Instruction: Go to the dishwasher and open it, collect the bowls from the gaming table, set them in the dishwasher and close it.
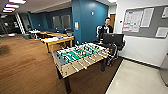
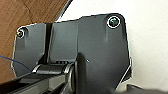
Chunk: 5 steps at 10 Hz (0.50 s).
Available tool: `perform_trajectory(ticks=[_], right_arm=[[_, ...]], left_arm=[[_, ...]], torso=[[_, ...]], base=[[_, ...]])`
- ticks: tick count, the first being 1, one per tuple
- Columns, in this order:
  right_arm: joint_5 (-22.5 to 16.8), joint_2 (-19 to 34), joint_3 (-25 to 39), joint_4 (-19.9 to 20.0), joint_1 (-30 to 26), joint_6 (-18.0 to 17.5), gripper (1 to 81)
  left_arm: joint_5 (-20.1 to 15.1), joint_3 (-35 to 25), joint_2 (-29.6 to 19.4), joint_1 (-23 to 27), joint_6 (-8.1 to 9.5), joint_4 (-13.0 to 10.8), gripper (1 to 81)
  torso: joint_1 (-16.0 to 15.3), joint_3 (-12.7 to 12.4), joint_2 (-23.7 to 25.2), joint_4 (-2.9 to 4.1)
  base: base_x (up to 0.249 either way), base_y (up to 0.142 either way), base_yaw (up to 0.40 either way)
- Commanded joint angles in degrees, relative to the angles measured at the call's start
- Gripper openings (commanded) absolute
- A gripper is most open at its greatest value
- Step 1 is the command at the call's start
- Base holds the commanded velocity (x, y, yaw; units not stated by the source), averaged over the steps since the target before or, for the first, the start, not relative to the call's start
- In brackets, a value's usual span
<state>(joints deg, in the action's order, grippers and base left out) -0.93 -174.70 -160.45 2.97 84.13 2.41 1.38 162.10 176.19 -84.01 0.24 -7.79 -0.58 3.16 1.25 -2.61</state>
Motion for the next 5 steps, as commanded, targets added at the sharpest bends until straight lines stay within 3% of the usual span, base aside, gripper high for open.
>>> perform_trajectory(ticks=[1,5], right_arm=[[-2.85,-0.41,0.33,0.54,-3.04,-0.13,81.1],[-2.85,-0.06,-0.02,0.72,-2.95,-0.13,81.1]], left_arm=[[-2.96,0.24,-0.13,2.93,0.02,-0.65,81.1],[-2.96,0.24,0.13,2.92,0.02,-0.56,81.1]], torso=[[0.0,0.0,0.0,0.0],[0.0,0.0,-0.02,0.0]], base=[[0.0,0.0,0.365],[0.0,0.0,0.365]])
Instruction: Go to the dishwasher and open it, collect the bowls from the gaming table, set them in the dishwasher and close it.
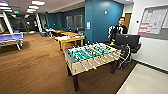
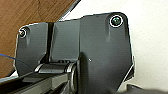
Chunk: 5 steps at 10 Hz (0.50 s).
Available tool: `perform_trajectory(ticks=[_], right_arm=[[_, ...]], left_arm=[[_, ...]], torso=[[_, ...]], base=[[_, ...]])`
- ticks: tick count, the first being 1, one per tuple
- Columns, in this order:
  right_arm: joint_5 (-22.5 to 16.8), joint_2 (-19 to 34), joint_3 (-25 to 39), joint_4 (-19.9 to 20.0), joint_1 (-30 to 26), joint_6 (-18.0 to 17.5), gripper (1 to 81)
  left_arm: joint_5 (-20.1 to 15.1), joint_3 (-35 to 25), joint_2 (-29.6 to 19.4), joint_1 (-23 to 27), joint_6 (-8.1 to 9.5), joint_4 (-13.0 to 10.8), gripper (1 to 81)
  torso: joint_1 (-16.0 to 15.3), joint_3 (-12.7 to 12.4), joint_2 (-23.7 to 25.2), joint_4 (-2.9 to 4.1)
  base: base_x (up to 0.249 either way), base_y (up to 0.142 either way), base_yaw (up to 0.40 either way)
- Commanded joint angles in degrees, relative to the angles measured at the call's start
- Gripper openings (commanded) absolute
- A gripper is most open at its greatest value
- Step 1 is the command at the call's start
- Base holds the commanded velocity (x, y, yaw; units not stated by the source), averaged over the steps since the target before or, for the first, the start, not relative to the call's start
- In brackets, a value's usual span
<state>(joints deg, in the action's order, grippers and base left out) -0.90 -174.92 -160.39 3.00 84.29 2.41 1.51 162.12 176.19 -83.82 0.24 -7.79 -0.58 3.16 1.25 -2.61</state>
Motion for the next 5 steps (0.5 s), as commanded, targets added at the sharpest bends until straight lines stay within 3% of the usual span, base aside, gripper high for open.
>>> perform_trajectory(ticks=[1,5], right_arm=[[-2.88,0.16,-0.09,0.69,-3.02,-0.13,81.1],[-2.88,0.16,-0.09,0.52,-3.2,-0.13,81.1]], left_arm=[[-3.09,0.3,0.13,2.74,0.02,-0.56,81.1],[-3.09,0.31,0.22,2.65,0.02,-0.56,81.1]], torso=[[0.0,0.0,-0.02,0.0],[0.05,0.0,0.0,0.0]], base=[[0.0,0.0,0.365],[0.0,0.0,0.365]])
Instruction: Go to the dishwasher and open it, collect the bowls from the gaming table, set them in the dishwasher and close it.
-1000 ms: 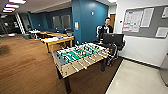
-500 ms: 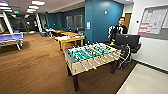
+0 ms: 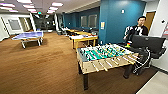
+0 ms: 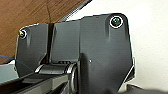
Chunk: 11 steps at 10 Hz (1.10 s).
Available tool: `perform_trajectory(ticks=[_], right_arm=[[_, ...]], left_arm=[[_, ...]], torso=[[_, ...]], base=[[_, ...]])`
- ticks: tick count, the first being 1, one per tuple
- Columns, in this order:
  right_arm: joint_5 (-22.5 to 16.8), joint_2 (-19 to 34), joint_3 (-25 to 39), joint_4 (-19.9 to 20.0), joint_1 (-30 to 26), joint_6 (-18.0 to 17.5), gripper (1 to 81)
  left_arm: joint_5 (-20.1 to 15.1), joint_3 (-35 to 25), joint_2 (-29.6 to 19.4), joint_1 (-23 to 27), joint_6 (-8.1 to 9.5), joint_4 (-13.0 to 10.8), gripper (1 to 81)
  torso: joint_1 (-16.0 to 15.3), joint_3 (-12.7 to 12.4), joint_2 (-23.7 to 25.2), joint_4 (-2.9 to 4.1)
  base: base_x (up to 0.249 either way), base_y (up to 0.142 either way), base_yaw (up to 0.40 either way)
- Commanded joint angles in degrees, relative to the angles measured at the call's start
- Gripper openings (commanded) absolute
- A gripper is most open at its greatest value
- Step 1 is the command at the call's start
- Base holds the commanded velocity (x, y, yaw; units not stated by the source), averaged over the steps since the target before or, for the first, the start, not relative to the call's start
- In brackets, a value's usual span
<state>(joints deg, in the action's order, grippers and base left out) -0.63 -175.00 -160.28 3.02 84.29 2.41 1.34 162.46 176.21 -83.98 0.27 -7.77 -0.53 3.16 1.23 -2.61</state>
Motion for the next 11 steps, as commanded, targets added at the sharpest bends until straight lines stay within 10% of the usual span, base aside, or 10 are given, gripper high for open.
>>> perform_trajectory(ticks=[1,11], right_arm=[[-3.15,0.24,-0.2,0.49,-3.28,-0.13,81.1],[-3.15,0.32,-0.11,0.49,-2.93,-0.04,81.1]], left_arm=[[-2.92,-0.04,0.19,2.81,0.08,-0.5,81.1],[-2.92,0.31,0.28,2.81,0.17,0.03,81.1]], torso=[[0.0,0.0,0.0,0.0],[0.02,0.0,0.02,0.0]], base=[[0.0,0.0,0.365],[0.0,0.0,0.344]])
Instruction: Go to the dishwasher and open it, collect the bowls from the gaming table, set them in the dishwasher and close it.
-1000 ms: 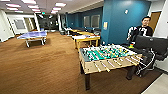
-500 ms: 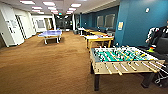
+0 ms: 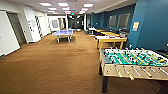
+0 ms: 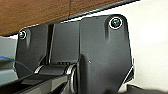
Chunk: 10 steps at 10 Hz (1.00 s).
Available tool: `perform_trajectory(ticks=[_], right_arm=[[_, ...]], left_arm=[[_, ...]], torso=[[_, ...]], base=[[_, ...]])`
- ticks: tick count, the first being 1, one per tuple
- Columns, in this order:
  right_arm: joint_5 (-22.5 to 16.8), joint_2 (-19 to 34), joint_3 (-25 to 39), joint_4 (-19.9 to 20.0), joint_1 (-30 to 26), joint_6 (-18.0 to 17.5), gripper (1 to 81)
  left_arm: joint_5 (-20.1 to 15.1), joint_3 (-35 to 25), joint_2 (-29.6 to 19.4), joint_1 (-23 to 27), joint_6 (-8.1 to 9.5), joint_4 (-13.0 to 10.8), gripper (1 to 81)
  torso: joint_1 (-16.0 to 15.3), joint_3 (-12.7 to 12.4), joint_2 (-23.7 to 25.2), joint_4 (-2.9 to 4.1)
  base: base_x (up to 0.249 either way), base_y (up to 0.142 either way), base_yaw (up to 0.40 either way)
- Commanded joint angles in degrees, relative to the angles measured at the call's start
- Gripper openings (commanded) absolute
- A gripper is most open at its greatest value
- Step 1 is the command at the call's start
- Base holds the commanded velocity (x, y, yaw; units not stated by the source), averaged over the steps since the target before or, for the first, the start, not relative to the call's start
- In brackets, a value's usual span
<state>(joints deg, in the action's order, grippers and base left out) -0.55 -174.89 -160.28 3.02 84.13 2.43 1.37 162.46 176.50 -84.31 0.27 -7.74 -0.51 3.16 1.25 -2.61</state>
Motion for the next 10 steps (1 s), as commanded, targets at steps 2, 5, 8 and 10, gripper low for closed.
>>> perform_trajectory(ticks=[2,5,8,10], right_arm=[[-3.15,0.21,-0.11,0.49,-2.78,-0.05,81.1],[-3.23,0.3,-0.2,0.58,-2.78,-0.05,81.1],[-3.23,0.3,-0.02,0.49,-2.77,0.04,81.1],[-3.23,0.3,-0.2,0.49,-2.78,-0.05,81.1]], left_arm=[[-2.94,0.31,-0.17,3.05,0.26,0.09,81.1],[-2.95,0.31,-0.09,3.05,0.52,0.18,81.1],[-2.6,0.31,-0.44,3.23,0.7,0.27,81.1],[-2.6,0.31,-0.61,3.23,0.79,0.27,81.1]], torso=[[0.0,0.0,0.0,0.0],[0.0,0.0,0.0,0.0],[0.0,0.0,0.0,0.0],[0.04,0.0,0.0,0.0]], base=[[0.0,0.0,0.051],[0.0,0.0,-0.068],[0.0,0.0,0.0],[0.0,0.0,0.0]])
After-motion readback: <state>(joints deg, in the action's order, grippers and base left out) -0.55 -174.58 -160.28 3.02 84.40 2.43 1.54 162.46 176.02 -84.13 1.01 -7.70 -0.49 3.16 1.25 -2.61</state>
